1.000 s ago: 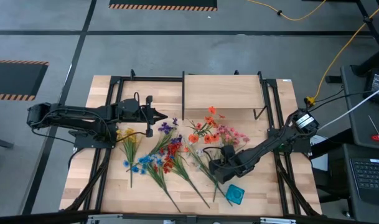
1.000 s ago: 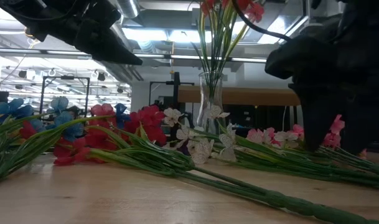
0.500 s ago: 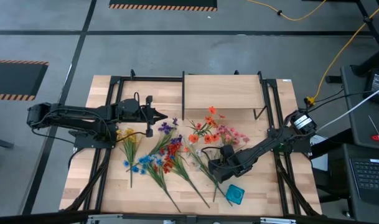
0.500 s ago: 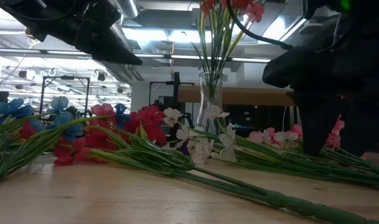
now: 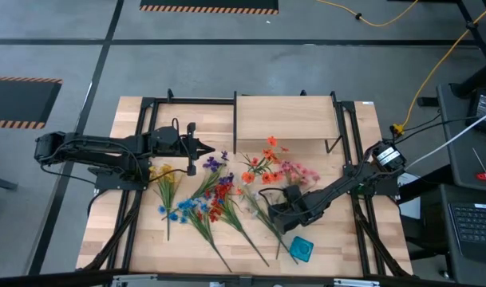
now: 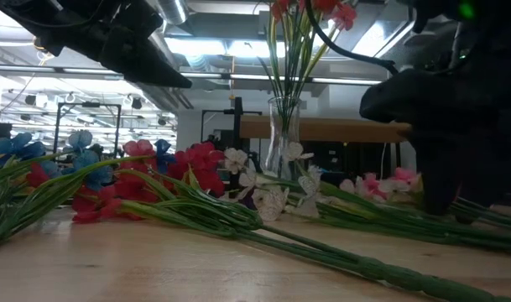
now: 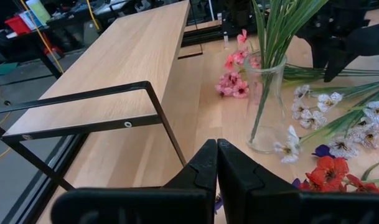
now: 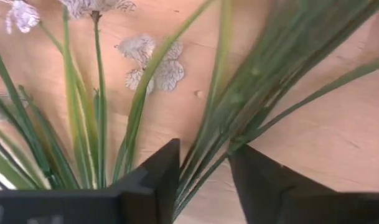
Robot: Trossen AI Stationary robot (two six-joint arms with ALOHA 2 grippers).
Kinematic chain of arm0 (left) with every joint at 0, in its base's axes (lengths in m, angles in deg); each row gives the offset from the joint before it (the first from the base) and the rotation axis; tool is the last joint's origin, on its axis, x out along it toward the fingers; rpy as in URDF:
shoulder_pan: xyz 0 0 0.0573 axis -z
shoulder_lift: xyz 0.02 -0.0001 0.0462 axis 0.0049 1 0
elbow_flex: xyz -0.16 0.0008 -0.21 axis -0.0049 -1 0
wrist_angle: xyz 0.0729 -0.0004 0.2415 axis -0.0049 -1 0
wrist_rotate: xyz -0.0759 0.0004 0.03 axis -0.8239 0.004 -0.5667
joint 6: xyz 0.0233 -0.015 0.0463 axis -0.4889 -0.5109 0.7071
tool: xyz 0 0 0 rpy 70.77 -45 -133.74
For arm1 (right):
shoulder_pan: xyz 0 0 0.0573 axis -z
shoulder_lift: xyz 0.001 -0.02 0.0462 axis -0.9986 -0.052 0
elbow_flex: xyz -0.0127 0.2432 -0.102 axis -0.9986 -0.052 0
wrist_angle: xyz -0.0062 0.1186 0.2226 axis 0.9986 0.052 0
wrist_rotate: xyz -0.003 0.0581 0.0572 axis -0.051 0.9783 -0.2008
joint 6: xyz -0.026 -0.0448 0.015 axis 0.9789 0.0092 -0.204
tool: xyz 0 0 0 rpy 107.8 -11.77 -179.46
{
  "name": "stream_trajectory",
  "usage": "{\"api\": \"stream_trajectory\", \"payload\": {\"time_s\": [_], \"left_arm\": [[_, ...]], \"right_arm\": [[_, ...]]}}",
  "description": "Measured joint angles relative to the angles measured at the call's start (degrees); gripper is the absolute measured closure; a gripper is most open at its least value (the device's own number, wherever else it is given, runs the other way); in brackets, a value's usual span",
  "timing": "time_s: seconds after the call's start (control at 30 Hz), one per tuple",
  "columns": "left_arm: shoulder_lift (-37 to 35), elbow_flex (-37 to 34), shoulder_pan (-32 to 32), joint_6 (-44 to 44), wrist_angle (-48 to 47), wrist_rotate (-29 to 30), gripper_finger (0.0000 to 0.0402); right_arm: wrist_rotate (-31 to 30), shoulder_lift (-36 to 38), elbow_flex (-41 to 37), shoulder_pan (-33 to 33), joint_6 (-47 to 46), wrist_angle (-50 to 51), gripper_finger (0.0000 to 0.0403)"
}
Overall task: Pick and place flowers into a vace then onto a shelf
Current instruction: Put the pink flowers into the transparent vase
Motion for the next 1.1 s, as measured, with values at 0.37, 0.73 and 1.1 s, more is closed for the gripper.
{"api": "stream_trajectory", "payload": {"time_s": [0.37, 0.73, 1.1], "left_arm": [[0.0, 0.0, 0.0, 0.0, -0.2, 0.0, 0.0394], [0.0, 0.0, 0.0, 0.0, -0.2, 0.0, 0.0399], [0.0, 0.0, 0.0, 0.0, -0.4, 0.0, 0.04]], "right_arm": [[0.1, 0.0, -0.1, 0.0, 0.0, 0.7, 0.0393], [-1.2, 0.5, -0.1, 0.0, -0.1, 0.8, 0.0397], [-4.4, 1.5, -0.2, 0.1, -0.2, 3.4, 0.0398]]}}
